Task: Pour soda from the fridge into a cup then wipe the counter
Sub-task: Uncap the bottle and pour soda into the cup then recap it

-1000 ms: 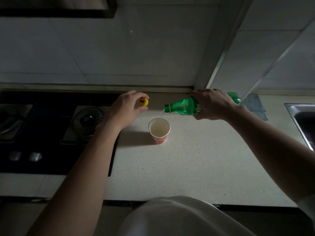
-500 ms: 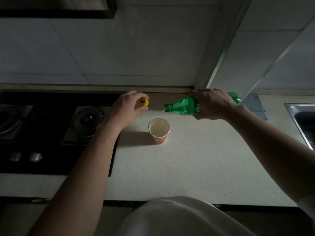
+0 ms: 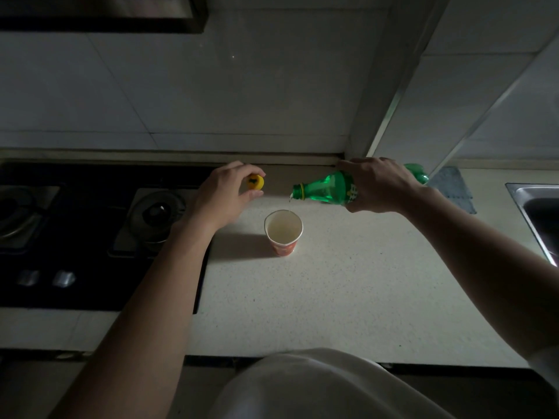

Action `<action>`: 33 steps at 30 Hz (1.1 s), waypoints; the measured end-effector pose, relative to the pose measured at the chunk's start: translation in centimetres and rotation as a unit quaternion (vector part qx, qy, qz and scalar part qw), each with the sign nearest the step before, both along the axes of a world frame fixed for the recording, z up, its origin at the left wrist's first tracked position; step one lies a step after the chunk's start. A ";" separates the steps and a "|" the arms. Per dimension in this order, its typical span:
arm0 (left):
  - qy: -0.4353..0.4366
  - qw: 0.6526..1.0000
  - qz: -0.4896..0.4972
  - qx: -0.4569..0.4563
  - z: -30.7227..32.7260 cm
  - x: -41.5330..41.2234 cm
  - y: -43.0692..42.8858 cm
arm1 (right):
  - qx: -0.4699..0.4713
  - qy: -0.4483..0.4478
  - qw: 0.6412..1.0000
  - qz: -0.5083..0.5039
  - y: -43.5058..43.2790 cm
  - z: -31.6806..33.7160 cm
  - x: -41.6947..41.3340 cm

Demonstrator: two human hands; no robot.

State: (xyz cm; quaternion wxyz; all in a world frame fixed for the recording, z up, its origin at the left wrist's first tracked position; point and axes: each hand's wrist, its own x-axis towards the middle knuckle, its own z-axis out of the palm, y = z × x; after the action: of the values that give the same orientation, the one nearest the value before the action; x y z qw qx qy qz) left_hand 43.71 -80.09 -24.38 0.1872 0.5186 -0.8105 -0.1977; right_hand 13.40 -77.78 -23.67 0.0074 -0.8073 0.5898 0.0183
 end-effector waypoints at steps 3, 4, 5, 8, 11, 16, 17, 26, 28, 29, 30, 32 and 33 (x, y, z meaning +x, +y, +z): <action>0.000 1.000 0.000 -0.001 0.1 0.0 0.0 | 0.000 0.002 1.000 0.002 -0.1 -0.1 0.0; 0.000 1.000 -0.001 -0.001 0.1 0.0 0.0 | 0.000 0.002 1.000 0.002 -0.1 -0.1 0.0; 0.002 1.000 0.000 -0.001 0.1 0.0 0.0 | -0.001 0.001 1.000 0.002 -0.1 -0.1 0.0; 0.003 1.000 0.002 0.000 0.1 0.0 -0.1 | -0.006 0.001 1.000 0.002 -0.3 -0.2 0.0; 0.004 1.000 0.001 0.001 0.1 -0.1 -0.1 | -0.005 0.003 1.000 0.000 -0.4 -0.2 -0.1; 0.002 1.000 0.001 0.003 0.1 -0.1 -0.2 | -0.003 -0.001 1.000 0.001 -0.4 -0.1 0.0; 0.000 1.000 0.001 0.005 0.0 -0.1 -0.2 | -0.003 0.001 1.000 0.000 -0.4 -0.1 -0.1; 0.000 1.000 0.001 -0.003 -0.2 -0.1 -0.4 | -0.005 0.009 1.000 0.003 -0.6 -0.2 -0.1; 0.000 1.000 0.000 -0.004 -0.3 -0.1 -0.4 | -0.007 0.010 1.000 0.004 -0.6 -0.2 -0.1; -0.001 1.000 0.000 -0.003 -0.3 -0.1 -0.4 | -0.007 0.010 1.000 0.005 -0.6 -0.2 -0.1; -0.001 1.000 0.000 -0.003 -0.3 -0.1 -0.4 | -0.007 0.011 1.000 0.006 -0.6 -0.2 -0.1; 0.000 1.000 0.002 -0.004 -0.3 0.0 -0.4 | -0.007 0.013 1.000 0.007 -0.6 -0.3 -0.1; 0.000 1.000 0.002 -0.004 -0.3 0.0 -0.4 | -0.008 0.013 1.000 0.008 -0.6 -0.3 -0.1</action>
State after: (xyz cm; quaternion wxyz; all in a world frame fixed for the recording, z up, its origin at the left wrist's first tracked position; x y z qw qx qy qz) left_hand 43.67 -80.52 -24.64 0.1897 0.5194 -0.8103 -0.1940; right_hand 13.33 -78.41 -23.93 -0.0071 -0.8116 0.5837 0.0243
